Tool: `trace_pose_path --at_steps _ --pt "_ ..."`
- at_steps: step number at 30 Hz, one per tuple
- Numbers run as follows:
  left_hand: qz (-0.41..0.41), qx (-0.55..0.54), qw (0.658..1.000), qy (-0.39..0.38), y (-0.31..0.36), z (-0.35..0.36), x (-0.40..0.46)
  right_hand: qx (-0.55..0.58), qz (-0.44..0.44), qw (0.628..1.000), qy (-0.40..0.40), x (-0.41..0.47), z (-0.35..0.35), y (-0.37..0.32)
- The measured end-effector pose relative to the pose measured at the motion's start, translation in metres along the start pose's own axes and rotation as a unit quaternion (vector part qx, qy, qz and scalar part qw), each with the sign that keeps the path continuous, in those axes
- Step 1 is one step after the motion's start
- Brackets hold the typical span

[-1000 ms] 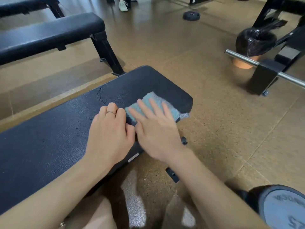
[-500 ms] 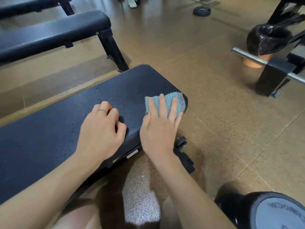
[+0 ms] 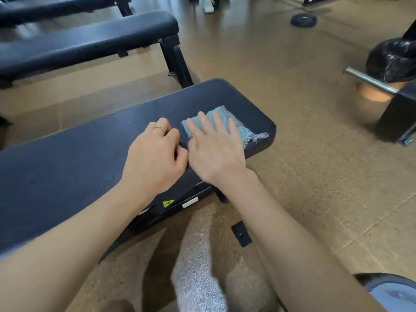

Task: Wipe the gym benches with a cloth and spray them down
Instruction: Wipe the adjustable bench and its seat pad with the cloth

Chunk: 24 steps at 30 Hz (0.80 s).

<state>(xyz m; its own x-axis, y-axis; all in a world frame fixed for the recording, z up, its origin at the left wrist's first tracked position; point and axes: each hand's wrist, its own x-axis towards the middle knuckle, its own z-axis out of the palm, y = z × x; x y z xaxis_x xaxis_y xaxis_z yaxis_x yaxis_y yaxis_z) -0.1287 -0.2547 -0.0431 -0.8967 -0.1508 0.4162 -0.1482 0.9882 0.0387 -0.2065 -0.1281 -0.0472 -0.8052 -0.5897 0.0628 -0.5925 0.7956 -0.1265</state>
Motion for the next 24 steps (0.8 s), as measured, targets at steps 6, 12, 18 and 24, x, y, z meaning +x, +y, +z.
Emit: trace_pose_path --at_steps 6,12,18,24 --pt "-0.011 0.057 0.998 -0.019 -0.004 -0.012 -0.011 -0.016 -0.05 0.999 0.002 0.002 -0.004 0.016" --pt "-0.104 0.04 0.993 -0.044 -0.081 -0.041 -0.078 -0.011 0.067 0.997 -0.032 0.001 -0.01 0.002" --pt "-0.143 -0.004 0.988 -0.051 -0.084 -0.039 -0.077 0.01 -0.133 0.99 -0.05 -0.041 0.001 -0.101" --pt "-0.146 0.014 0.988 -0.045 -0.08 -0.037 -0.079 -0.03 0.031 0.998 -0.035 0.008 -0.007 -0.005"
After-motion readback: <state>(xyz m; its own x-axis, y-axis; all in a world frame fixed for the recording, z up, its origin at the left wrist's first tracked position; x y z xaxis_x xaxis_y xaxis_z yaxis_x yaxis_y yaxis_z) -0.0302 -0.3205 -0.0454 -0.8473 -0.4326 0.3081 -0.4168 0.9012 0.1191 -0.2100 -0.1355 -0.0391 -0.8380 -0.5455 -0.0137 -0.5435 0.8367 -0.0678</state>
